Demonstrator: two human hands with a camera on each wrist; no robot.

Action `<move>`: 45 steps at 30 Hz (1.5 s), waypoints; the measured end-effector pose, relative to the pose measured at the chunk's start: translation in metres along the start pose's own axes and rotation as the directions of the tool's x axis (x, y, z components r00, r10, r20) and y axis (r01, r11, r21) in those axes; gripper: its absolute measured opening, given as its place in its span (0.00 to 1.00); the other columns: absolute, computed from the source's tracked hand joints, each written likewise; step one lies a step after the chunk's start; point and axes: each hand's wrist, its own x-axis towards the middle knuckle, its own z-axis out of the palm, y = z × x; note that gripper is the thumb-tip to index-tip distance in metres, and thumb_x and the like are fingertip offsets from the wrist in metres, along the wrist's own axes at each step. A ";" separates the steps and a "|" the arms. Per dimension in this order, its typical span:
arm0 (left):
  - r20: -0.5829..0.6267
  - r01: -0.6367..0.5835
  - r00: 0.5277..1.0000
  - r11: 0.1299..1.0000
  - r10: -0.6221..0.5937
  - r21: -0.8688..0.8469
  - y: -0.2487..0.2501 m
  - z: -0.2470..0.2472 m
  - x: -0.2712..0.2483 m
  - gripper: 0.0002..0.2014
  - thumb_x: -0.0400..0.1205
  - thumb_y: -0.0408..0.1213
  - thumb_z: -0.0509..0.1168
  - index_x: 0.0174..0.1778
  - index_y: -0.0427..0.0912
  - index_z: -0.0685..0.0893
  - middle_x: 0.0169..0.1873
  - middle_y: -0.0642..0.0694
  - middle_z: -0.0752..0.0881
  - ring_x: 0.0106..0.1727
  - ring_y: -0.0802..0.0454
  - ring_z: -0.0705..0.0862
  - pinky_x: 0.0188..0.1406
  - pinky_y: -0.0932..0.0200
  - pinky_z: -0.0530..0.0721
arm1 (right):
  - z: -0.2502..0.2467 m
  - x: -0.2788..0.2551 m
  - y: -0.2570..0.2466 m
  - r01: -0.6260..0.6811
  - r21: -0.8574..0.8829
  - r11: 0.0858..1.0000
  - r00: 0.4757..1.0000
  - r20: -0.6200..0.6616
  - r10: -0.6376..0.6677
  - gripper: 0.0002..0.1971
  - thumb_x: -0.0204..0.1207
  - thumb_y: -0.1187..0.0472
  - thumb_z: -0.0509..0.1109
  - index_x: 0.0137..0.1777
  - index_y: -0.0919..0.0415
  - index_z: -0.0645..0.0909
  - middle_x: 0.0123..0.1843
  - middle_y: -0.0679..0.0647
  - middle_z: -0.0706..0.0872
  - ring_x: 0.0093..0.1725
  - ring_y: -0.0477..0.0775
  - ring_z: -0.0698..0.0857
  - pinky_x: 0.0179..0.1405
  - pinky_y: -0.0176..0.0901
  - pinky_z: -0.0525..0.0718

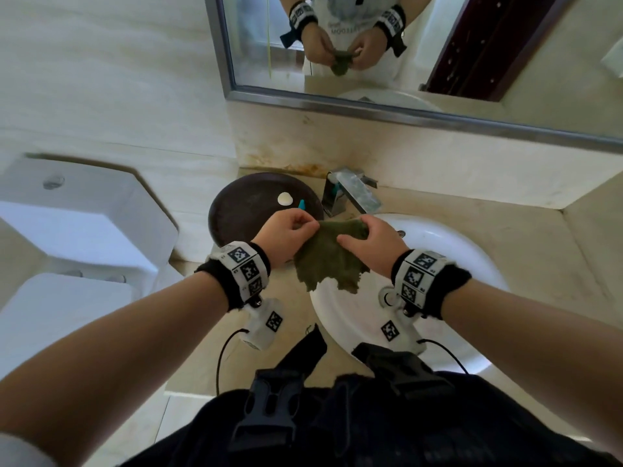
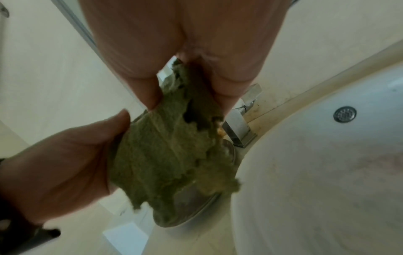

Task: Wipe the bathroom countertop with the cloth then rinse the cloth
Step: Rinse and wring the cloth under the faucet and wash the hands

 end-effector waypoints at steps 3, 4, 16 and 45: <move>0.154 0.147 0.983 0.942 -0.104 -0.302 -0.003 -0.007 -0.006 0.13 0.78 0.33 0.72 0.58 0.41 0.84 0.51 0.39 0.89 0.52 0.43 0.90 0.54 0.46 0.88 | 0.000 0.002 -0.002 -0.024 0.120 0.992 1.000 -0.001 0.024 0.16 0.72 0.52 0.76 0.56 0.54 0.79 0.48 0.50 0.87 0.49 0.50 0.88 0.48 0.47 0.90; 0.203 0.190 0.972 0.912 -0.121 -0.364 -0.005 -0.009 -0.007 0.15 0.77 0.29 0.72 0.60 0.39 0.84 0.52 0.36 0.89 0.53 0.41 0.90 0.56 0.43 0.87 | 0.000 0.003 -0.002 -0.039 0.165 0.985 0.999 -0.004 0.040 0.17 0.71 0.52 0.77 0.56 0.55 0.80 0.49 0.52 0.87 0.49 0.52 0.88 0.49 0.49 0.91; -0.072 0.047 0.997 0.997 -0.042 0.068 -0.011 -0.019 -0.003 0.13 0.77 0.32 0.71 0.56 0.45 0.82 0.45 0.47 0.86 0.47 0.52 0.87 0.43 0.57 0.89 | 0.016 0.008 0.004 -0.174 0.072 0.982 0.983 0.064 0.170 0.21 0.70 0.56 0.77 0.62 0.60 0.81 0.51 0.57 0.88 0.48 0.56 0.89 0.47 0.50 0.91; 0.034 0.241 0.941 0.595 -0.338 -0.767 -0.041 -0.021 0.000 0.07 0.87 0.34 0.58 0.55 0.43 0.81 0.53 0.37 0.87 0.54 0.41 0.87 0.56 0.42 0.86 | 0.063 0.011 -0.009 -0.226 0.276 0.934 0.960 0.226 0.166 0.06 0.80 0.56 0.69 0.54 0.57 0.80 0.57 0.60 0.86 0.59 0.59 0.85 0.61 0.59 0.86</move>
